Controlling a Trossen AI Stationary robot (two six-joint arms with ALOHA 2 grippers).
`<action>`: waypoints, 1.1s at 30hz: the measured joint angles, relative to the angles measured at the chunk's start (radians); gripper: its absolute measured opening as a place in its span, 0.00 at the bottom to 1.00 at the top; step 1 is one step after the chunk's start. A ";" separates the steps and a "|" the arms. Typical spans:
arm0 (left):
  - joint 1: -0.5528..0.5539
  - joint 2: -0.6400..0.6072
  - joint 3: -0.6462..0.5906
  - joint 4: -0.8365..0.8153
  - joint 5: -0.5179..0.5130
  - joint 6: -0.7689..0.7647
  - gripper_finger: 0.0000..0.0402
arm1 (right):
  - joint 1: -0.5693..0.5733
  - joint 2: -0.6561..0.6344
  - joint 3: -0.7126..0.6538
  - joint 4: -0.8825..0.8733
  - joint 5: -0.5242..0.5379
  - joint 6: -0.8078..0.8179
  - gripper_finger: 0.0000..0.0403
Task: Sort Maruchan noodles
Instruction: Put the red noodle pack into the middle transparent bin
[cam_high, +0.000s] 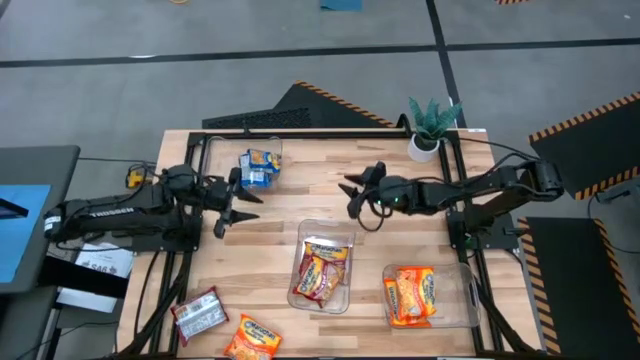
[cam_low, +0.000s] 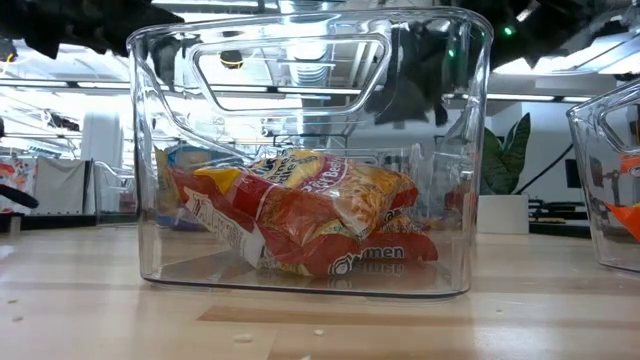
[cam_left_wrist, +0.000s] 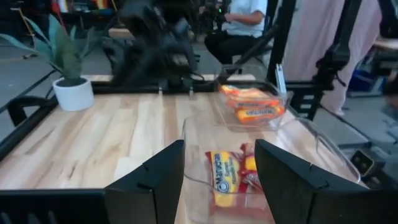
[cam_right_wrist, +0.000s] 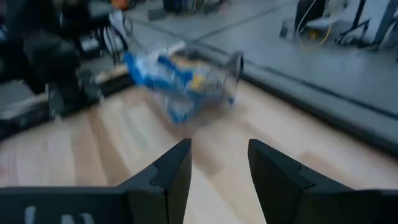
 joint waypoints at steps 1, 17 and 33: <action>-0.017 0.000 0.000 -0.007 -0.022 0.007 0.46 | -0.009 -0.006 0.015 -0.001 0.000 -0.011 0.45; -0.221 -0.016 -0.001 -0.043 0.046 -0.246 0.46 | -0.016 -0.018 0.088 -0.050 -0.007 -0.066 0.45; -1.042 0.268 0.160 -0.432 -0.538 -0.439 0.46 | -0.017 -0.017 0.088 -0.056 -0.008 -0.066 0.45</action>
